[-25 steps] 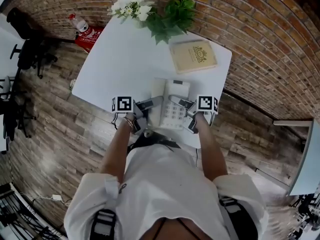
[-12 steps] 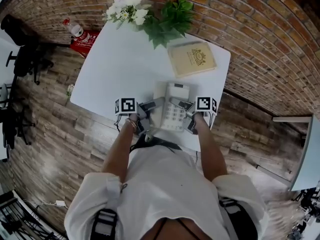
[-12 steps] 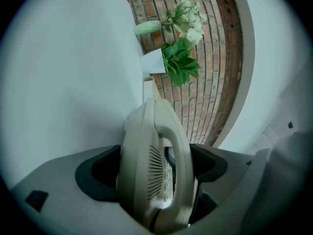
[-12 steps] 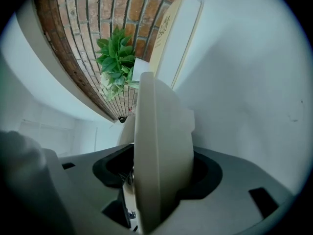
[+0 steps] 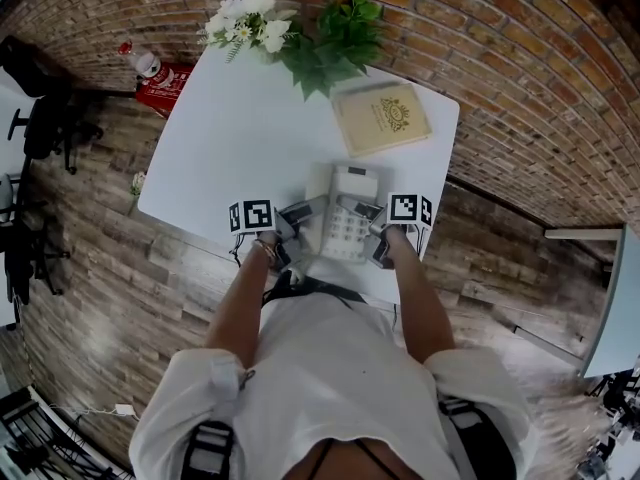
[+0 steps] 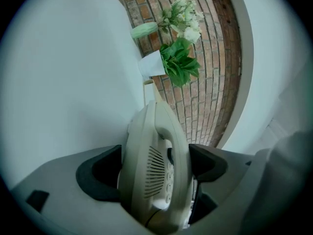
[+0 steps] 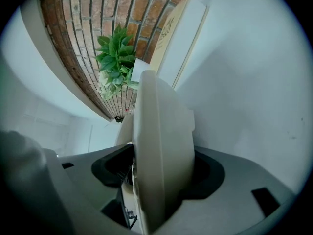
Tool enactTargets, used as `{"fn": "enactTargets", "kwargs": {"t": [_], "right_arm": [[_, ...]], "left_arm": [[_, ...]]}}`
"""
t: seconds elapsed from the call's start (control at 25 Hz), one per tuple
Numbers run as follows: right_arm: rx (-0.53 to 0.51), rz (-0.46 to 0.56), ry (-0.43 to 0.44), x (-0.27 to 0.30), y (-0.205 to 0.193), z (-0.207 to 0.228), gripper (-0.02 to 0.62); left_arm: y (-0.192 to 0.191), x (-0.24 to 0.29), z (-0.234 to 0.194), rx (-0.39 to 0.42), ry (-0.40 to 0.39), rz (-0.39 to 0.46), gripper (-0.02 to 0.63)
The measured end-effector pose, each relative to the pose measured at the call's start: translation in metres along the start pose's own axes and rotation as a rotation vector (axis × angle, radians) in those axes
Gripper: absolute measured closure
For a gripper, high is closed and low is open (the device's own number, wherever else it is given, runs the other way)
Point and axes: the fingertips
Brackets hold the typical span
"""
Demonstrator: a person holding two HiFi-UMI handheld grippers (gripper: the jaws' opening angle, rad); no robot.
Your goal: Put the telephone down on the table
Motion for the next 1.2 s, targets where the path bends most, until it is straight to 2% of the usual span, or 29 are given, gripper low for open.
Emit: {"fn": "enactTargets", "kwargs": {"t": [0.12,0.32,0.6,0.76,0.84,1.0,1.2], "right_arm": [[-0.060,0.043,-0.062,-0.002,0.006,0.000,0.293],[-0.091,0.068,-0.101,-0.003,0.006,0.001,0.285],[-0.186,0.124,-0.238,-0.009,0.007,0.007,0.252],[-0.201,0.130,-0.264,-0.012,0.003,0.009,0.247],[-0.213,0.143,-0.304,-0.019,0.002,0.012,0.242],[-0.331,0.227,-0.413,-0.045,0.008,0.015,0.235],[-0.438,0.357,-0.424,-0.065,0.021,-0.005,0.235]], "left_arm": [[0.008,-0.002,-0.003,0.102,0.074,0.026,0.190],[0.008,-0.003,-0.004,0.124,0.088,0.035,0.190],[0.007,-0.006,-0.010,0.187,0.158,0.061,0.192],[0.007,-0.007,-0.009,0.202,0.170,0.081,0.192],[0.005,-0.006,-0.008,0.225,0.182,0.081,0.192],[-0.001,0.004,-0.007,0.309,0.232,0.041,0.192],[0.002,0.001,-0.004,0.350,0.267,0.085,0.192]]}}
Point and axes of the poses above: the fingertips, and each gripper's own axes: x forward along the fingers, z to its right, y out of its top, and after that the axes turned 7 degrees about -y, right-handed
